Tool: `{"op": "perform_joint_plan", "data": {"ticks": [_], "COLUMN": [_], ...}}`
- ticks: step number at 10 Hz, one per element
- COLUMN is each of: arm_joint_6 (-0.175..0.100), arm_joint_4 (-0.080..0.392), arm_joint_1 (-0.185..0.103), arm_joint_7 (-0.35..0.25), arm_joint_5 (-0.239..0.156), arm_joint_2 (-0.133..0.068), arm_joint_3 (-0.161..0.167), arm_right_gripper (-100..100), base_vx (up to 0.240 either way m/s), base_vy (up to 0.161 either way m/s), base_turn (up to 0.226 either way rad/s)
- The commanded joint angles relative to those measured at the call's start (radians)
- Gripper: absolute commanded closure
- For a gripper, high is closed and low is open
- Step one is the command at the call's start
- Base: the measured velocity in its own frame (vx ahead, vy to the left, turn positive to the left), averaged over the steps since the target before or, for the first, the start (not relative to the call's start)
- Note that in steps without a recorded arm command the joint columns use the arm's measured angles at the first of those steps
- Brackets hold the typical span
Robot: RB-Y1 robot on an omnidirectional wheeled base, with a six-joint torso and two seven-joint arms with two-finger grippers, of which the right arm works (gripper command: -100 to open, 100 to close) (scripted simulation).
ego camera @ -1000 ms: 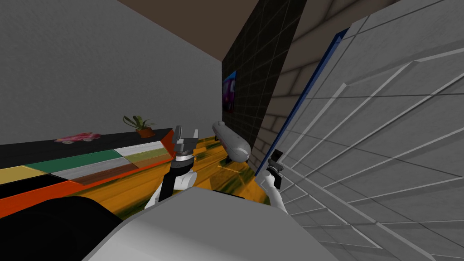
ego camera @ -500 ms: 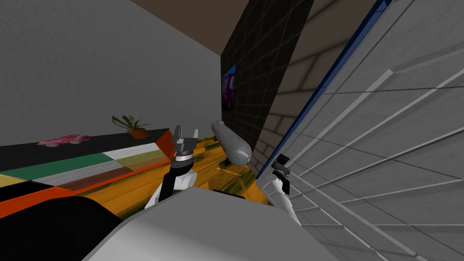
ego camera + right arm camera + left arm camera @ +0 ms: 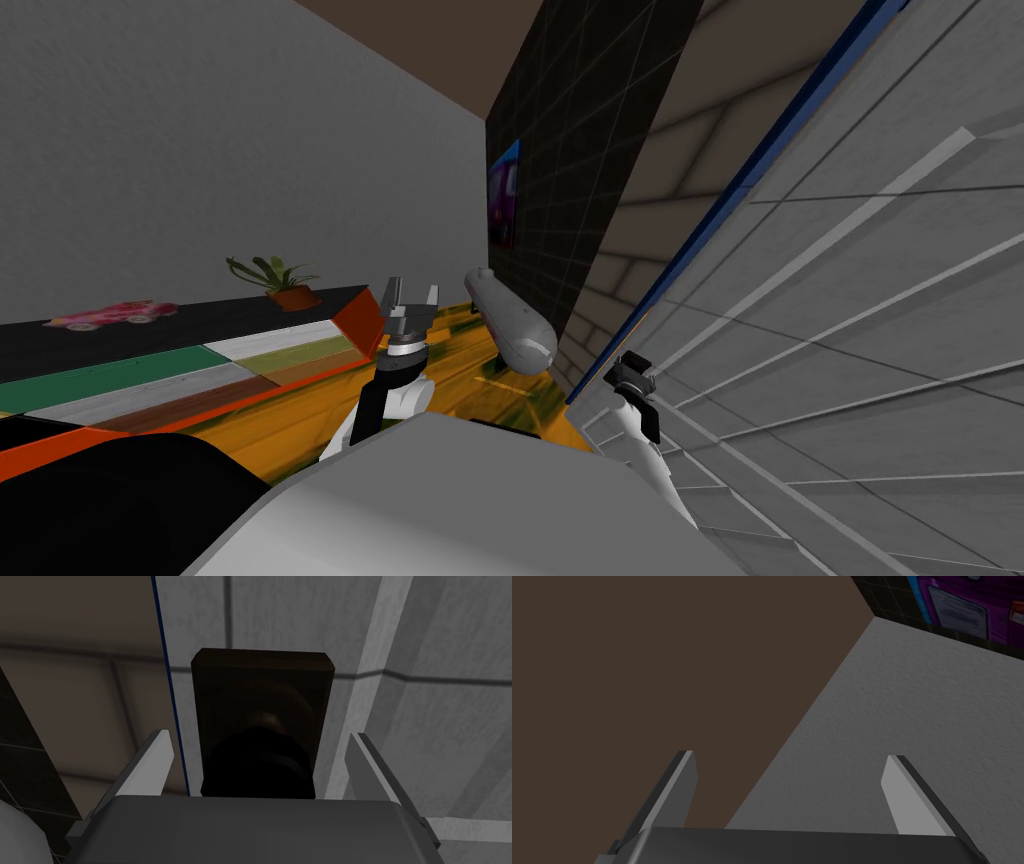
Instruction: Pull the door open
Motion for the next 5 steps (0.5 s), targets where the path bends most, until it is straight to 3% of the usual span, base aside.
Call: {"op": "perform_joint_plan", "data": {"ticks": [1,5], "arm_joint_6": [-0.005,-0.005], "arm_joint_4": [0.004,0.004], "arm_joint_1": [-0.003,-0.003], "arm_joint_7": [0.001,0.001], "arm_joint_5": [0.001,0.001], "arm_joint_2": [0.001,0.001], "arm_joint_3": [0.001,0.001], "arm_right_gripper": [100,100], "base_vx": [-0.007,-0.013], "base_vy": [0.0,0.001], "base_turn": [-0.001,0.004]}}
